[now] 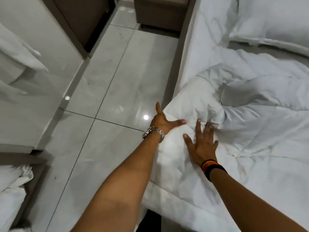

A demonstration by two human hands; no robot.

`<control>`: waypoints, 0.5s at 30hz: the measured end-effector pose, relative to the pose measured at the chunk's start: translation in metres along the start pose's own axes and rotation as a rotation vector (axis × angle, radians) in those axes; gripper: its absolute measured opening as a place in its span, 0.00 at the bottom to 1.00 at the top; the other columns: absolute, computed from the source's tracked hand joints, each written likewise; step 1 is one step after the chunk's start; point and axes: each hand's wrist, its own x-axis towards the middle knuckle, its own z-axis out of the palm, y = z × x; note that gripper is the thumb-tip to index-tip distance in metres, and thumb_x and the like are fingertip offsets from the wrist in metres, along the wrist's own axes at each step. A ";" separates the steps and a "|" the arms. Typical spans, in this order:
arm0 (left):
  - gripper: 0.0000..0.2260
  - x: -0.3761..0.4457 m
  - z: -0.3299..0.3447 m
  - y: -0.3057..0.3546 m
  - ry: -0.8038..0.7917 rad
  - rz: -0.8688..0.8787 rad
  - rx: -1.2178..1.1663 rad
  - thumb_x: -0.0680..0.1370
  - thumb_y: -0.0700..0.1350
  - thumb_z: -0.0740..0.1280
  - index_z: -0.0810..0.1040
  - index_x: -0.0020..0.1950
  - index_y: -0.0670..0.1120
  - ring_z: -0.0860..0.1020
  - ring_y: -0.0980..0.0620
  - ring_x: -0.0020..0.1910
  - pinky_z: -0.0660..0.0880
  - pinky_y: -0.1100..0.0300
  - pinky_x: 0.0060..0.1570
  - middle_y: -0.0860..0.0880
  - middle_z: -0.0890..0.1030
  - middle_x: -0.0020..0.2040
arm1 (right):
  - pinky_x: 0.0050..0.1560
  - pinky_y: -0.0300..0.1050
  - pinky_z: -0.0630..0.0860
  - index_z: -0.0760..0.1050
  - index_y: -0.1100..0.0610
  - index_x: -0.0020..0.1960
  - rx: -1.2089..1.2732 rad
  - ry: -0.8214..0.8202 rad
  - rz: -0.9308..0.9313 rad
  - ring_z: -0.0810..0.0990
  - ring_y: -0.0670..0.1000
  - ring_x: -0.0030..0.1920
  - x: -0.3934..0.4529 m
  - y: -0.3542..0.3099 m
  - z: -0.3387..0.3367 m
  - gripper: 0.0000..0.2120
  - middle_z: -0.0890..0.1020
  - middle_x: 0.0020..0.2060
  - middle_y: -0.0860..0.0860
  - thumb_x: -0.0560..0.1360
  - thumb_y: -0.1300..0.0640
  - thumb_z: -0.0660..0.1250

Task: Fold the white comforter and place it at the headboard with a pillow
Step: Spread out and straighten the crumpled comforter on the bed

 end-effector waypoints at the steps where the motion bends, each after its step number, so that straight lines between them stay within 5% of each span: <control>1: 0.67 0.002 -0.002 0.002 -0.025 0.038 0.019 0.58 0.71 0.82 0.42 0.85 0.59 0.75 0.40 0.72 0.74 0.56 0.61 0.45 0.73 0.77 | 0.77 0.73 0.43 0.35 0.35 0.81 0.020 0.003 0.045 0.38 0.55 0.83 -0.002 -0.007 0.002 0.39 0.37 0.83 0.49 0.78 0.26 0.50; 3: 0.54 -0.002 -0.015 0.001 0.042 0.177 0.006 0.65 0.63 0.82 0.53 0.82 0.61 0.80 0.46 0.64 0.73 0.64 0.53 0.49 0.79 0.66 | 0.78 0.71 0.43 0.35 0.34 0.81 0.081 0.054 0.029 0.40 0.52 0.83 -0.007 -0.025 0.004 0.37 0.39 0.84 0.48 0.79 0.28 0.50; 6: 0.43 -0.025 -0.062 -0.011 0.362 0.367 -0.048 0.66 0.63 0.79 0.60 0.76 0.67 0.80 0.64 0.41 0.69 0.80 0.34 0.67 0.79 0.43 | 0.80 0.59 0.40 0.39 0.33 0.81 0.209 0.215 -0.111 0.42 0.44 0.83 -0.004 -0.059 0.001 0.33 0.45 0.84 0.43 0.81 0.28 0.47; 8: 0.45 -0.046 -0.083 -0.036 0.451 0.351 -0.072 0.65 0.62 0.81 0.60 0.77 0.66 0.81 0.67 0.39 0.73 0.75 0.34 0.66 0.82 0.48 | 0.80 0.56 0.38 0.39 0.35 0.82 0.117 0.194 -0.130 0.42 0.43 0.82 -0.004 -0.072 0.005 0.33 0.45 0.84 0.41 0.81 0.29 0.43; 11: 0.55 -0.061 -0.095 -0.072 0.345 0.115 -0.002 0.68 0.54 0.84 0.50 0.83 0.54 0.84 0.40 0.58 0.80 0.54 0.52 0.41 0.82 0.66 | 0.80 0.62 0.36 0.40 0.40 0.83 -0.074 -0.088 0.048 0.39 0.48 0.83 -0.018 -0.075 0.024 0.34 0.41 0.84 0.44 0.81 0.30 0.42; 13: 0.59 -0.050 -0.103 -0.082 0.219 -0.035 -0.003 0.71 0.54 0.82 0.41 0.85 0.48 0.77 0.37 0.70 0.76 0.48 0.66 0.38 0.74 0.76 | 0.79 0.63 0.35 0.41 0.42 0.84 -0.035 -0.179 0.137 0.40 0.50 0.83 -0.023 -0.076 0.035 0.35 0.41 0.84 0.47 0.82 0.30 0.44; 15: 0.60 -0.039 -0.114 -0.075 0.144 -0.001 0.034 0.72 0.58 0.79 0.36 0.85 0.50 0.73 0.38 0.74 0.72 0.46 0.71 0.39 0.69 0.80 | 0.79 0.63 0.37 0.42 0.42 0.84 -0.030 -0.112 0.168 0.40 0.51 0.83 -0.029 -0.078 0.035 0.36 0.42 0.84 0.48 0.81 0.30 0.45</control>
